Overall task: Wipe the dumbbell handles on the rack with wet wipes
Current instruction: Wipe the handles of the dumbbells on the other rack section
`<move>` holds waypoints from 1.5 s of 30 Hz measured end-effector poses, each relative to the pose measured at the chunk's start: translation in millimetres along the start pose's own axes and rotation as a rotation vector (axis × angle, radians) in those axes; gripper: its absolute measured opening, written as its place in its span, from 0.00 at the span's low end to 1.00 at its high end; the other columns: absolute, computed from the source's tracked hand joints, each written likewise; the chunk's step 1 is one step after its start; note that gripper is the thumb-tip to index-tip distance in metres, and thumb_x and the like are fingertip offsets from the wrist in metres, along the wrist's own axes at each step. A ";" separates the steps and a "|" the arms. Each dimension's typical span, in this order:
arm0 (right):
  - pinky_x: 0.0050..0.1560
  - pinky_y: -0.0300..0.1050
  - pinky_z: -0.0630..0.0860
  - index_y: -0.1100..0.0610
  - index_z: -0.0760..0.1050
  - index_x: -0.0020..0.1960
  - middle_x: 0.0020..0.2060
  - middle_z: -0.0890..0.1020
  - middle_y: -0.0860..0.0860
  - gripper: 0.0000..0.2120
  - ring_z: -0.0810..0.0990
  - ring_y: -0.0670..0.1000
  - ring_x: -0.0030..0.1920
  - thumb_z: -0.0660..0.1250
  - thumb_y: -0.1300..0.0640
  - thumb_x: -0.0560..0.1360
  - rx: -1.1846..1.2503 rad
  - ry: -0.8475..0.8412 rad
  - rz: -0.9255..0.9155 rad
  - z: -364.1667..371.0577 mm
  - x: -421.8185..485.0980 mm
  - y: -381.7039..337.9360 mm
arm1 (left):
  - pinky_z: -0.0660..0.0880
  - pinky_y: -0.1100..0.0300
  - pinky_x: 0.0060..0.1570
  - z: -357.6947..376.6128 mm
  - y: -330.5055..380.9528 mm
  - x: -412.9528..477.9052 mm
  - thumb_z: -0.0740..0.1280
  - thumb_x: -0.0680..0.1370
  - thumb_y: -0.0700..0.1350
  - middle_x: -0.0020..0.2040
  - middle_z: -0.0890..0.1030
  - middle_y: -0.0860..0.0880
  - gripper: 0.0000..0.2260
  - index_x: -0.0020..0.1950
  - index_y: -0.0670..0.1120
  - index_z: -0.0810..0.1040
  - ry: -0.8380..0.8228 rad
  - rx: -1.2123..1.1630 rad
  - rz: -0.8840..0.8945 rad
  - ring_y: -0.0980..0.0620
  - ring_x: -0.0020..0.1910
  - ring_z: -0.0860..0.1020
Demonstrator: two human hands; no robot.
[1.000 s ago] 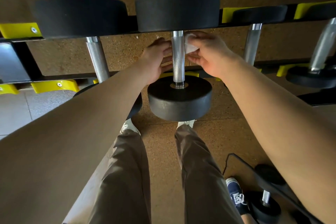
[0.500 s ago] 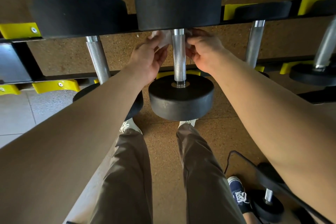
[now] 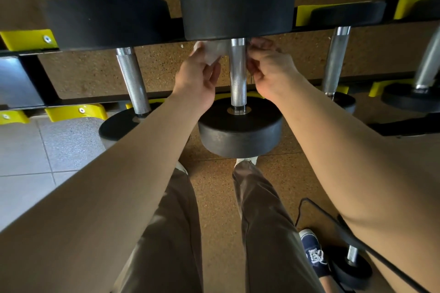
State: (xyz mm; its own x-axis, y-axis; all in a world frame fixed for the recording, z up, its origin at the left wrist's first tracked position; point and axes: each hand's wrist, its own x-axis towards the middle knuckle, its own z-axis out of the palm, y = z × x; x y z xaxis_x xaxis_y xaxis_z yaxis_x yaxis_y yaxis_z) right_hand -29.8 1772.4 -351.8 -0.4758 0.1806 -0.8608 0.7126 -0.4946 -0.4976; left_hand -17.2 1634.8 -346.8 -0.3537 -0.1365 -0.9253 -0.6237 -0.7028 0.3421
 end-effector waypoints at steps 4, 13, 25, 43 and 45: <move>0.47 0.44 0.80 0.60 0.78 0.45 0.43 0.84 0.55 0.09 0.82 0.54 0.44 0.69 0.72 0.74 -0.011 0.007 -0.037 -11.5 1.0 -9.0 | 0.79 0.56 0.59 -0.5 -5.7 -8.2 0.73 0.78 0.42 0.53 0.86 0.47 0.10 0.58 0.47 0.79 -0.029 0.102 0.040 0.51 0.54 0.84; 0.49 0.43 0.79 0.58 0.78 0.63 0.58 0.82 0.59 0.19 0.82 0.53 0.49 0.69 0.70 0.73 -0.017 -0.124 0.042 -37.0 -4.7 3.4 | 0.81 0.56 0.56 2.3 -6.4 -9.6 0.72 0.78 0.42 0.55 0.84 0.46 0.06 0.55 0.48 0.79 0.120 0.216 0.013 0.49 0.54 0.83; 0.39 0.38 0.79 0.57 0.81 0.53 0.48 0.85 0.54 0.11 0.83 0.48 0.41 0.70 0.66 0.72 -0.801 -0.093 -0.176 -57.1 -8.3 2.9 | 0.78 0.60 0.49 -15.7 -20.1 -6.1 0.70 0.77 0.36 0.51 0.84 0.49 0.12 0.56 0.52 0.82 -0.109 0.815 0.199 0.54 0.48 0.82; 0.56 0.43 0.77 0.54 0.81 0.59 0.58 0.81 0.50 0.11 0.80 0.49 0.55 0.70 0.57 0.77 -1.430 -0.361 -0.185 -68.0 -9.9 12.6 | 0.65 0.73 0.29 -45.4 -13.3 -10.3 0.66 0.76 0.36 0.36 0.75 0.49 0.13 0.32 0.44 0.73 -0.063 1.396 0.190 0.55 0.35 0.72; 0.51 0.42 0.77 0.54 0.80 0.59 0.56 0.82 0.52 0.10 0.81 0.50 0.52 0.70 0.56 0.78 -1.480 -0.398 -0.191 -57.3 -8.7 20.7 | 0.62 0.73 0.23 -49.5 -4.9 -10.6 0.63 0.78 0.35 0.34 0.69 0.50 0.15 0.32 0.44 0.70 -0.008 1.429 0.221 0.55 0.33 0.68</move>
State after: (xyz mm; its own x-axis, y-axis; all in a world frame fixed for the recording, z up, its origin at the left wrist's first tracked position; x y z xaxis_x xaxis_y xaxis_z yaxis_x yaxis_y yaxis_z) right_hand 18.6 1809.4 -360.7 -0.5470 -0.2087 -0.8107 0.3692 0.8090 -0.4574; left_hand 24.1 1605.1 -346.8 -0.5341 -0.1405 -0.8337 -0.7052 0.6179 0.3476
